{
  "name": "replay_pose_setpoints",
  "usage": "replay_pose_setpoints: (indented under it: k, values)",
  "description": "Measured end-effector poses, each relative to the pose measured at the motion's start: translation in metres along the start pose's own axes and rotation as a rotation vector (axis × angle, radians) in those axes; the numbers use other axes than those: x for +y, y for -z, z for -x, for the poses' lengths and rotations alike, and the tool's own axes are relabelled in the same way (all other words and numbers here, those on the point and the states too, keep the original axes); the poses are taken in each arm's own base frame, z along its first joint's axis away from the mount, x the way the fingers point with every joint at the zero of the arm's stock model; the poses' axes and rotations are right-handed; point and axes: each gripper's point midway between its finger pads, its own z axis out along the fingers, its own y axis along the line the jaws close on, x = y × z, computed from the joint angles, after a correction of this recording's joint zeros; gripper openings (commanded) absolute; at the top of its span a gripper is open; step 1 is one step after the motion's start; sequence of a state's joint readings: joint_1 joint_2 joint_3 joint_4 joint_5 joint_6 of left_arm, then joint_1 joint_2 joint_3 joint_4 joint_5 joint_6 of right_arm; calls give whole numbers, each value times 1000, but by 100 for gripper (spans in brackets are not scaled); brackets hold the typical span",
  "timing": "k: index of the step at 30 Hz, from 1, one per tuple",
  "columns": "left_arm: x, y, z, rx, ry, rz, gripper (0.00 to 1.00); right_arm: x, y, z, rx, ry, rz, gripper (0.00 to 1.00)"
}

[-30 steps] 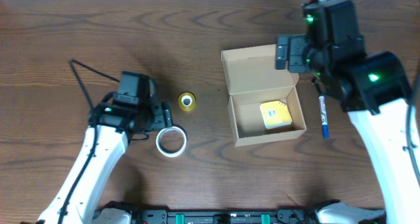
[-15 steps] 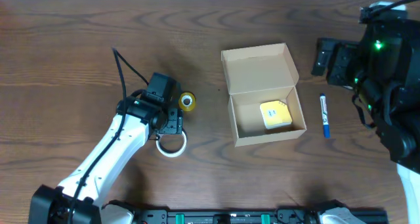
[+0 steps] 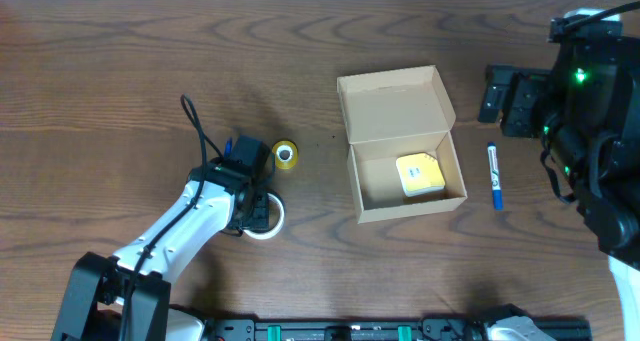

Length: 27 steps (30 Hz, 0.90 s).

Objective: Pack container
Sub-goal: 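Lower the left gripper onto the white tape roll rim and grasp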

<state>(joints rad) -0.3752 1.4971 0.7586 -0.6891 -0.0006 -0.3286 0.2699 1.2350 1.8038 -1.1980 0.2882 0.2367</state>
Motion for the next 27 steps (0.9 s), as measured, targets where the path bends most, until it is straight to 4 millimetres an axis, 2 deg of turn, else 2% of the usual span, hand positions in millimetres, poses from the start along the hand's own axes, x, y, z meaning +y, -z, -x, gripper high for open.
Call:
replay_pose_setpoints:
  k: [2, 4, 9, 12, 17, 23, 25, 27]
  values:
    - [-1, 0, 2, -9, 24, -4, 50, 0, 0, 0, 0, 0, 0, 99]
    - [-1, 0, 2, -7, 43, -3, 33, 0, 0, -1, 4, 2, -1, 99]
    - [-1, 0, 2, -6, 72, -3, 28, -1, 0, -4, 16, 9, -5, 99]
    - [-1, 0, 1, -6, 84, -4, 14, -1, 0, -5, 20, 12, -5, 99]
    - [-1, 0, 1, -6, 87, -3, 13, -2, 0, -6, 23, 14, -6, 99]
    - [-1, 0, 3, -10, 90, -5, 8, -2, 0, -6, 23, 14, -6, 99]
    - [-1, 0, 3, -11, 91, -5, 11, -2, 0, -6, 23, 14, -6, 99]
    - [-1, 0, 3, -13, 90, -6, 20, -2, 0, -6, 23, 14, -6, 99]
